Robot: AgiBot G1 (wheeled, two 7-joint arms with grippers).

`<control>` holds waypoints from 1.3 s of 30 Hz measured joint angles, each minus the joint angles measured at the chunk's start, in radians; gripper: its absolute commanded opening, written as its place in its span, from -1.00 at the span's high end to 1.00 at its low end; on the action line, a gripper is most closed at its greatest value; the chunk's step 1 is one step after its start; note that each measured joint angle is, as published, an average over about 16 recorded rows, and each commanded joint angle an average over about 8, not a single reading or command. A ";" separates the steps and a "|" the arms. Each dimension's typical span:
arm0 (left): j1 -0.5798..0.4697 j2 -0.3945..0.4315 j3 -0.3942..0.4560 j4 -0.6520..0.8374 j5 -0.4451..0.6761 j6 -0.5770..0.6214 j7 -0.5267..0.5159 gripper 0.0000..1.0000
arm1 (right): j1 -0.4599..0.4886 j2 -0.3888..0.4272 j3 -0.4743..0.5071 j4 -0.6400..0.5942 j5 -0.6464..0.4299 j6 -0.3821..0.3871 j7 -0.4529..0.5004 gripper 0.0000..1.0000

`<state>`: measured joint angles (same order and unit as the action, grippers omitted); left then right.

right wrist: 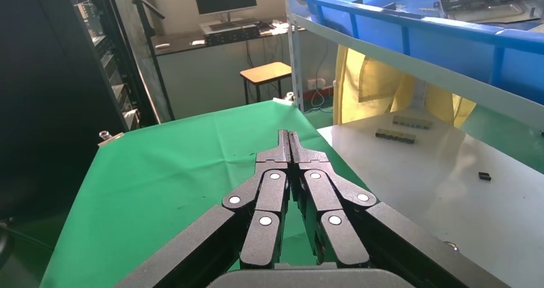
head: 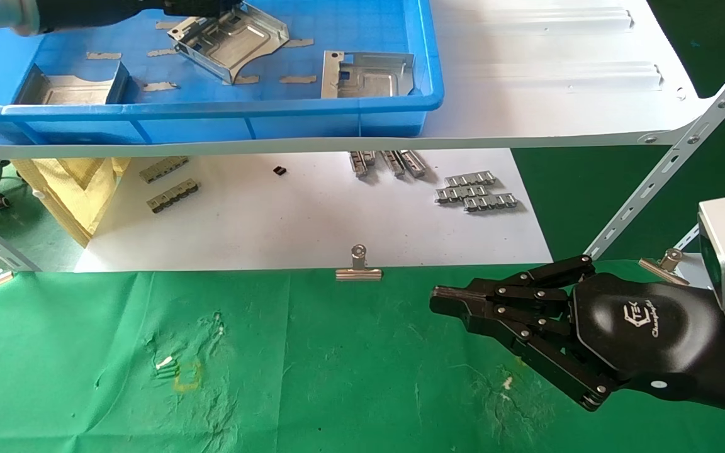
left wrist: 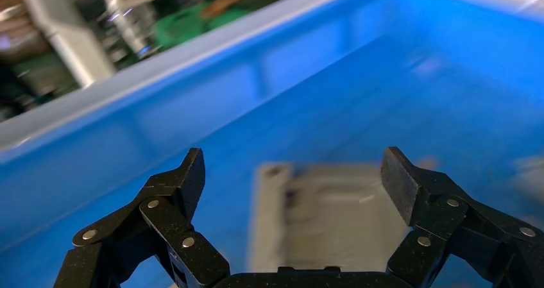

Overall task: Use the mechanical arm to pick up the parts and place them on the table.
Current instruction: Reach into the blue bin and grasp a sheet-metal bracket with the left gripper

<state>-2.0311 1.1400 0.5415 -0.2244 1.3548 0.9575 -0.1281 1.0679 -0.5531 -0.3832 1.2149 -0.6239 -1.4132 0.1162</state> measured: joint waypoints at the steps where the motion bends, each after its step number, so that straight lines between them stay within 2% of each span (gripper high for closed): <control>1: -0.011 0.010 0.007 0.025 0.012 -0.016 0.001 0.97 | 0.000 0.000 0.000 0.000 0.000 0.000 0.000 1.00; 12: -0.066 0.059 0.047 0.171 0.077 -0.075 -0.006 1.00 | 0.000 0.000 0.000 0.000 0.000 0.000 0.000 1.00; 34: -0.047 0.078 0.055 0.221 0.090 -0.241 0.025 1.00 | 0.000 0.000 0.000 0.000 0.000 0.000 0.000 0.98; 35: -0.046 0.079 0.055 0.222 0.090 -0.245 0.026 1.00 | 0.000 0.000 0.000 0.000 0.000 0.000 0.000 0.82; 39: -0.042 0.083 0.053 0.222 0.088 -0.257 0.027 1.00 | 0.000 0.000 0.000 0.000 0.000 0.000 0.000 -0.18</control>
<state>-2.0734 1.2230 0.5949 -0.0020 1.4428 0.7001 -0.1012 1.0679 -0.5531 -0.3832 1.2149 -0.6239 -1.4132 0.1162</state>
